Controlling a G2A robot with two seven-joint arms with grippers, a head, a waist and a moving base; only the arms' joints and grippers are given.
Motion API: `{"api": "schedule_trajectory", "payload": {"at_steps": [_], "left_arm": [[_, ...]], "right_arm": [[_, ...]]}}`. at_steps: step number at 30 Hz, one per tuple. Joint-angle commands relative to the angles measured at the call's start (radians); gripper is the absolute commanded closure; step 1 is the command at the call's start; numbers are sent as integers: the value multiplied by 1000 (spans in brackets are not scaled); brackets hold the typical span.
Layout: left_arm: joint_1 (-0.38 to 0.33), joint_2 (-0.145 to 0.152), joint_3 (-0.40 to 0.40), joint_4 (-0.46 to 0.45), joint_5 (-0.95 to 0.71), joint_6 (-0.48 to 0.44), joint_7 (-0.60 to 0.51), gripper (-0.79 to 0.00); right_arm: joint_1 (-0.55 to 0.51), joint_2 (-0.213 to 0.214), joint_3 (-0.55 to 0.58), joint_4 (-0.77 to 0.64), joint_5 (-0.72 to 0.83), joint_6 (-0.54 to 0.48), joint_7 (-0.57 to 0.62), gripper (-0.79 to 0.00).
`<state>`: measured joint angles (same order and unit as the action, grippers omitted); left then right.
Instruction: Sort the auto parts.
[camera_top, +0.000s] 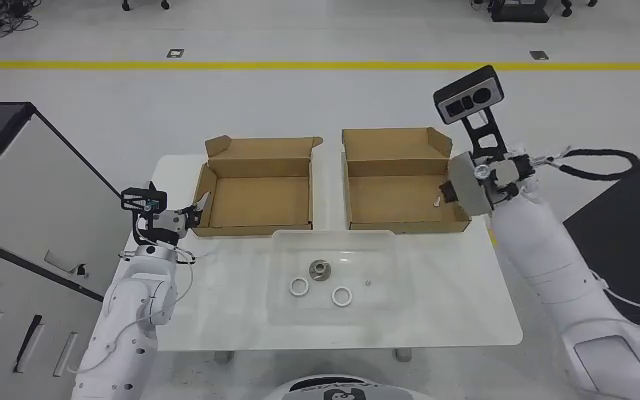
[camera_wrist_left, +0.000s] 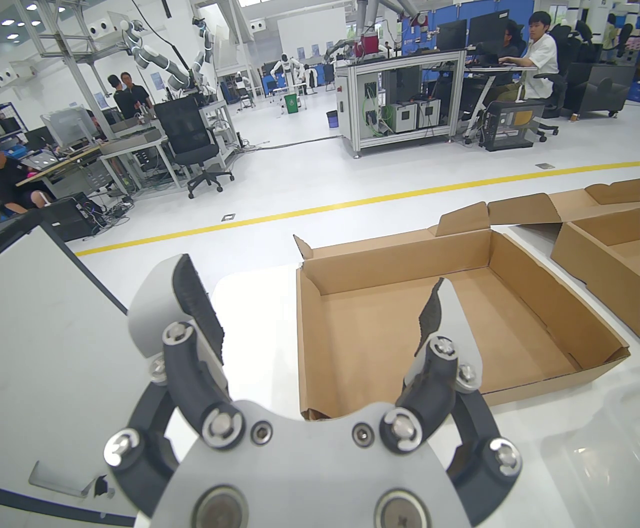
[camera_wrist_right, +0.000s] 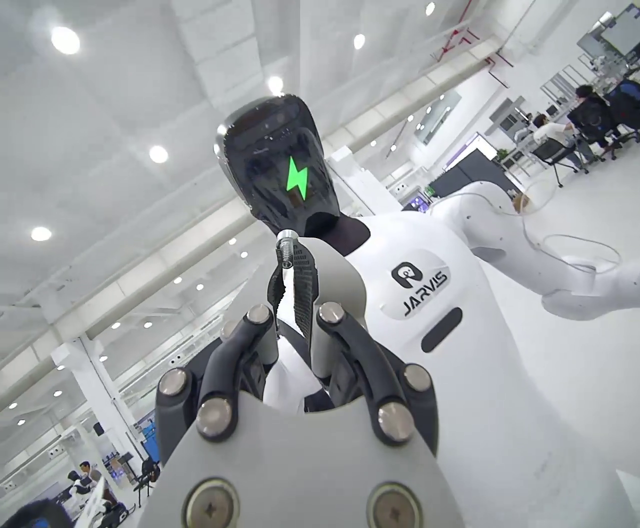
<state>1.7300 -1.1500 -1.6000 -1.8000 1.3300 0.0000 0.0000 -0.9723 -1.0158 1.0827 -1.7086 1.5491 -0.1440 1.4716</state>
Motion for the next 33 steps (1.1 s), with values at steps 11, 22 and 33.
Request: {"api": "schedule_trajectory", "payload": {"at_steps": [11, 22, 33], "left_arm": [[0, 0, 0, 0, 0, 0, 0, -785], [0, 0, 0, 0, 0, 0, 0, -785], [0, 0, 0, 0, 0, 0, 0, -785]], "right_arm": [[-34, -37, 19, 13, 141, 36, 0, 0], [-43, -43, 91, 12, -52, 26, -41, 0], [-79, -59, 129, 0, -8, 41, -32, 0]]}}
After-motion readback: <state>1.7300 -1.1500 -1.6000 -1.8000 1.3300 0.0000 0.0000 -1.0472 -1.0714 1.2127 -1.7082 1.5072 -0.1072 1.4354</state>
